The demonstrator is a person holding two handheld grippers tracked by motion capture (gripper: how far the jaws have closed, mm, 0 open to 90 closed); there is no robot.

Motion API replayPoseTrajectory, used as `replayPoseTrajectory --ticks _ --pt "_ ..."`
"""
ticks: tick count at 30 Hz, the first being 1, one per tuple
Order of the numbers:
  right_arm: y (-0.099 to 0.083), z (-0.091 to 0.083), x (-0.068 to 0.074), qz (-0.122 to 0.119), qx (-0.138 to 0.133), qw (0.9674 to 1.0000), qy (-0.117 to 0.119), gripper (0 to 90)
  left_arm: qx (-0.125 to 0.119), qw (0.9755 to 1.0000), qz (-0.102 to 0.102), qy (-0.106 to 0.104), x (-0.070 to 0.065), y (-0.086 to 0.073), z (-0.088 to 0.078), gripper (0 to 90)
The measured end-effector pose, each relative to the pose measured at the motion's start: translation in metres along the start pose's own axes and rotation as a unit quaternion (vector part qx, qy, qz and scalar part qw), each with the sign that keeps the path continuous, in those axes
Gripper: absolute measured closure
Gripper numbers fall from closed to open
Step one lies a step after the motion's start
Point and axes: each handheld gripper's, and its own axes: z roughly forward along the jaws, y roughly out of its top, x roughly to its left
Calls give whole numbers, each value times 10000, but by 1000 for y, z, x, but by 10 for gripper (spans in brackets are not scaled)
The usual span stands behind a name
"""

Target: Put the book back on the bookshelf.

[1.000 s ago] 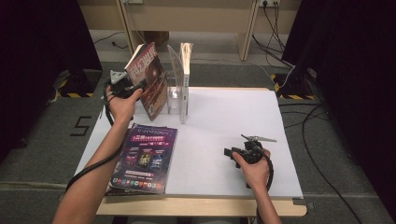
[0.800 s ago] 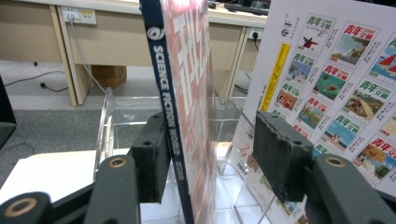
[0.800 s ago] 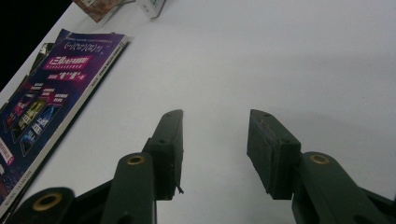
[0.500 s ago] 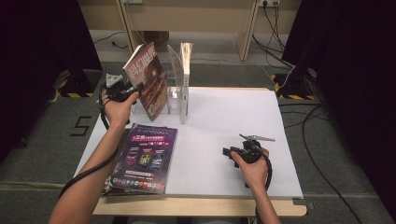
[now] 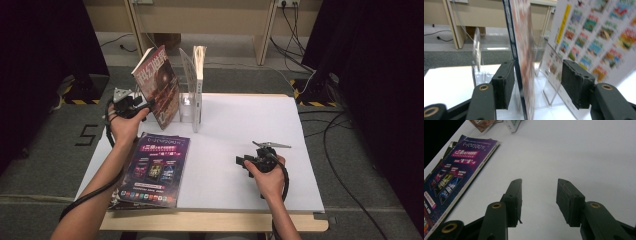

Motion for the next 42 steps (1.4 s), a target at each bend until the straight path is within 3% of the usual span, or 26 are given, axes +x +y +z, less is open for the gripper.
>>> replayPoseTrajectory --ticks 9,13,16,18,22,27,30,34,39,42 --pt "4 3 11 -101 3 9999 25 563 402 9992 -49 -1 16 -28 -14 447" --pt "7 5 17 -140 10 9999 39 563 689 9975 -169 -63 28 -43 -23 470" --pt "9 7 20 -170 37 9998 34 562 970 9950 -238 -59 37 -57 -28 492" --pt "11 9 23 -210 31 9998 34 561 1296 9908 -351 -158 43 -71 -30 504" --pt "13 13 29 -233 102 9997 59 559 1587 9860 -487 -176 50 -90 -34 513" --pt "15 22 38 -332 203 9992 107 559 1729 9829 -626 -133 59 -103 -41 507" --pt "16 26 43 -351 241 9990 128 559 1860 9794 -731 -281 59 -109 -44 506" --pt "19 34 50 -418 300 9985 168 559 1947 9768 -804 -383 59 -116 -45 509" --pt "21 43 59 -461 413 9979 207 559 1984 9756 -841 -427 58 -120 -46 530" --pt "22 48 63 -507 466 9973 235 559 2034 9754 -756 -386 56 -119 -46 542"
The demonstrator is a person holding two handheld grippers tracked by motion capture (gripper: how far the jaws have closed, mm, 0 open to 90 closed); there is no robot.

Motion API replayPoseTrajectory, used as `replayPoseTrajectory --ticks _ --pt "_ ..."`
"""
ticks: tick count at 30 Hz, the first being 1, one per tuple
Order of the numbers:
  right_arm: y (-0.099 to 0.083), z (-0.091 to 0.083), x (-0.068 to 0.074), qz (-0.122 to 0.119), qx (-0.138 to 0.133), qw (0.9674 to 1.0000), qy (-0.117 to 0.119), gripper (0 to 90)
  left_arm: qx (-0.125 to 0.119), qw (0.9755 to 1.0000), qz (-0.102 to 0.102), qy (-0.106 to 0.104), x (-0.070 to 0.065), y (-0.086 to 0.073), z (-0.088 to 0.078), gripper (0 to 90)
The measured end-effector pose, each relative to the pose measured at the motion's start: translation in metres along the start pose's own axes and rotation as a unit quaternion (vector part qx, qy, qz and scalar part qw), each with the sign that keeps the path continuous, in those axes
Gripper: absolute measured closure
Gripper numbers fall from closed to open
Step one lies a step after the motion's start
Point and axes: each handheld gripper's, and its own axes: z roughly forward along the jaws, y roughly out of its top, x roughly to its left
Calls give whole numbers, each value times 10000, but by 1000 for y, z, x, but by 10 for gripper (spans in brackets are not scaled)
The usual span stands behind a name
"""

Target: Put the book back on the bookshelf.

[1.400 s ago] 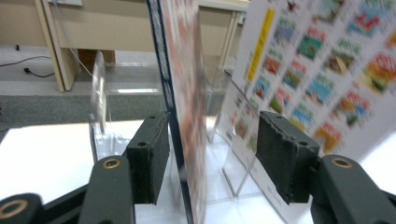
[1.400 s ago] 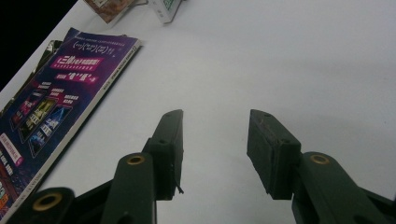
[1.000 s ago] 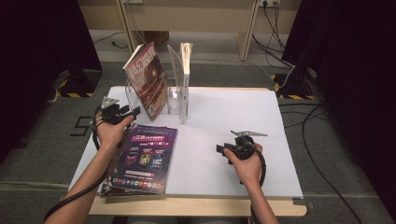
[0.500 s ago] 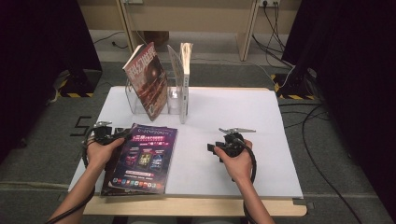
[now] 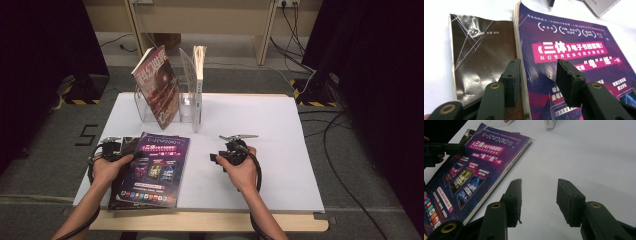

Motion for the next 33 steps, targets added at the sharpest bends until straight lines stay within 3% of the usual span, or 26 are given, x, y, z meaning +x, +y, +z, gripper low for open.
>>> replayPoseTrajectory --ticks 6,20,24,33 --pt "5 14 10 -115 93 9999 82 559 18 9999 89 86 -1 -1 -1 587" --pt "12 40 23 -130 289 9993 196 559 52 9997 138 184 -5 -7 -7 608" --pt "14 46 26 -106 356 9991 198 559 170 9997 88 -131 -12 -11 -6 636" --pt "20 55 22 -14 435 9990 128 553 305 9990 251 -200 -33 -18 -6 639"
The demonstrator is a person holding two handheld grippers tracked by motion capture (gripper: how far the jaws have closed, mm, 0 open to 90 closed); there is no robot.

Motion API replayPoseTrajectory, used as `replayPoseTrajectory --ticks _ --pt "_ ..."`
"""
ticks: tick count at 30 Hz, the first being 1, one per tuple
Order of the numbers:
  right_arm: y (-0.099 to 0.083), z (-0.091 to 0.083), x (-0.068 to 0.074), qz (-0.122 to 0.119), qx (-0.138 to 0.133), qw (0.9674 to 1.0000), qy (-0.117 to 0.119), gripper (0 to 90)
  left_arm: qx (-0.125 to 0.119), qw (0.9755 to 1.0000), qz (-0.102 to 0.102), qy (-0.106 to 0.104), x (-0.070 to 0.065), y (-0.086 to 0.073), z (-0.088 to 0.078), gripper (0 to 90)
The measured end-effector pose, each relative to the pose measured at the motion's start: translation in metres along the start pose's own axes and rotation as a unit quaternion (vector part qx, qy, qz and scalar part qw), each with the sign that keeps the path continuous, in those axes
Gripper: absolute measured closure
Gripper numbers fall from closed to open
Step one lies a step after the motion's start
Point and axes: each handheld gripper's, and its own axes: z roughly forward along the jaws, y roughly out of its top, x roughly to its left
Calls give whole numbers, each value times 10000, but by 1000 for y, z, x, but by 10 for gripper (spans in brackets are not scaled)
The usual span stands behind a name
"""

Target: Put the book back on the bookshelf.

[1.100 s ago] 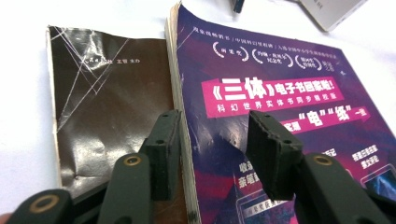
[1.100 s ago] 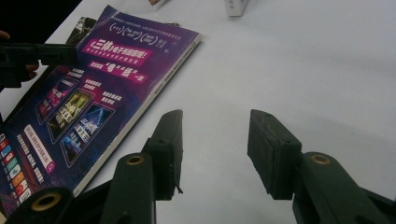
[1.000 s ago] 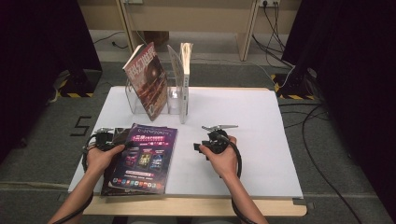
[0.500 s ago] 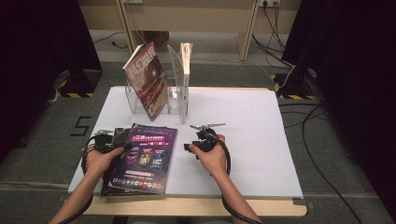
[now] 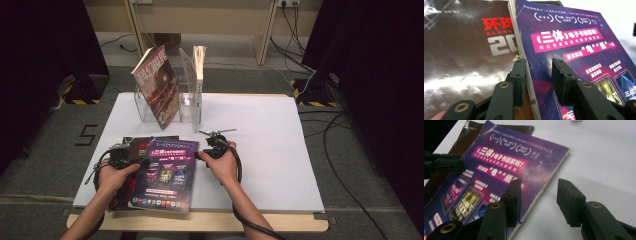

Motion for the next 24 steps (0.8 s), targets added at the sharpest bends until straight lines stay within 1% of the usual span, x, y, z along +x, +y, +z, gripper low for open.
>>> replayPoseTrajectory --ticks 2,5,8,9,10,12,13,15,16,18,19,20,21,22,23,24 --pt "3 3 -2 43 14 10000 -23 546 16 10000 44 37 -3 -2 -1 640" --pt "10 7 -5 92 54 9999 -65 534 4 10000 51 49 -5 -4 -1 640" --pt "20 12 -8 191 84 9998 -78 527 62 10000 68 9 -7 -5 -3 645" --pt "23 14 -9 161 97 9998 -101 526 68 10000 58 -3 -8 -6 -3 646" --pt "25 16 -10 219 115 9996 -101 525 71 9999 77 -4 -8 -6 -4 647" --pt "29 20 -13 152 147 9997 -143 524 114 9999 105 -28 -9 -7 -5 647" --pt "30 22 -14 159 152 9996 -162 525 88 9999 98 0 -9 -8 -5 647" --pt "33 25 -17 258 163 9993 -199 524 78 9999 95 -5 -10 -8 -5 647" --pt "34 27 -18 274 192 9992 -224 525 97 9999 113 -25 -9 -7 -5 647" --pt "37 32 -20 275 213 9991 -239 524 192 9997 29 -160 -6 -6 -5 641" --pt "37 33 -20 230 204 9993 -230 523 178 9997 12 -187 -5 -5 -5 639" --pt "38 34 -20 274 219 9991 -229 522 204 9996 23 -204 -5 -5 -5 632" --pt "39 36 -20 232 202 9993 -225 522 164 9997 43 -159 -6 -4 -4 622" --pt "40 37 -20 270 219 9991 -241 522 122 9998 72 -132 -7 -4 -3 606" --pt "41 38 -21 240 223 9991 -256 522 111 9998 114 -104 -8 -3 -3 599" --pt "42 41 -21 288 228 9990 -246 521 62 9999 138 -60 -10 -3 -2 586"
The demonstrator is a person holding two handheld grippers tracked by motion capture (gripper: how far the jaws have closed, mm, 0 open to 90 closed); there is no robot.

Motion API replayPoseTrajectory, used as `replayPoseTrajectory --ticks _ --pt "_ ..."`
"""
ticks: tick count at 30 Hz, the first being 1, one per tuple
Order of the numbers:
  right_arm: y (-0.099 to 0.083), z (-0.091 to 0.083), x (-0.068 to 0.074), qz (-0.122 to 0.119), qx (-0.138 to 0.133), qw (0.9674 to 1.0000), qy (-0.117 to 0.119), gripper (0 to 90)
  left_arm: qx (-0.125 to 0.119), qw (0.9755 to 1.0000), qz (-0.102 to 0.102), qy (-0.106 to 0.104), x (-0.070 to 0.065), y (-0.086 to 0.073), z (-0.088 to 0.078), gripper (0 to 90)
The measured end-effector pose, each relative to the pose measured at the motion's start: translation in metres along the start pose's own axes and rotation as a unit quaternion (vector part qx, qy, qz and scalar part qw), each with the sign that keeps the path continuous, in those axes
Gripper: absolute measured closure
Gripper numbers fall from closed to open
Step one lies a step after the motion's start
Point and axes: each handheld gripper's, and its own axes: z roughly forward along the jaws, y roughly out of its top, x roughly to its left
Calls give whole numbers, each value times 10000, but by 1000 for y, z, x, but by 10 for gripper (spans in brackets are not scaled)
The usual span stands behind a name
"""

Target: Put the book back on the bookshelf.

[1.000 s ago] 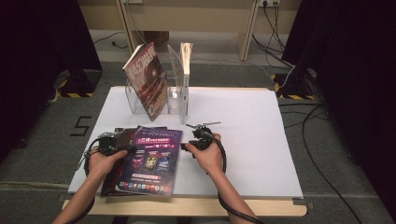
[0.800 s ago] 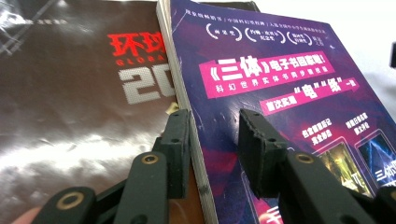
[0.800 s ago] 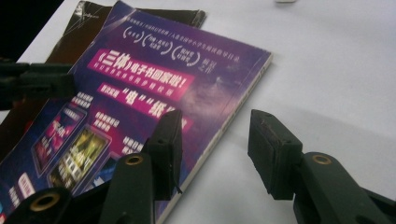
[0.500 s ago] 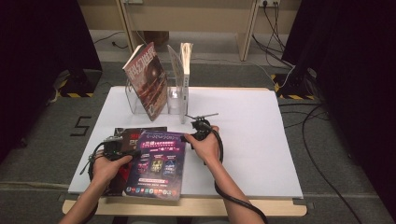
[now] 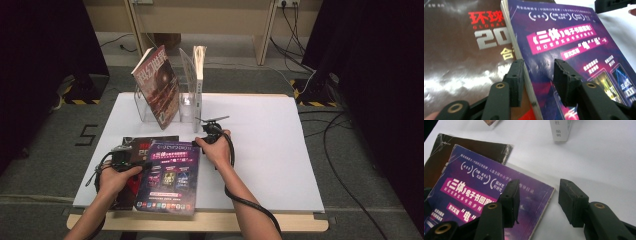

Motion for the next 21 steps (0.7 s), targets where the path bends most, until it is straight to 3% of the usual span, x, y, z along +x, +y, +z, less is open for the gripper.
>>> replayPoseTrajectory --ticks 21 --pt "7 10 0 82 19 10000 15 514 13 9997 170 185 -4 0 3 585"
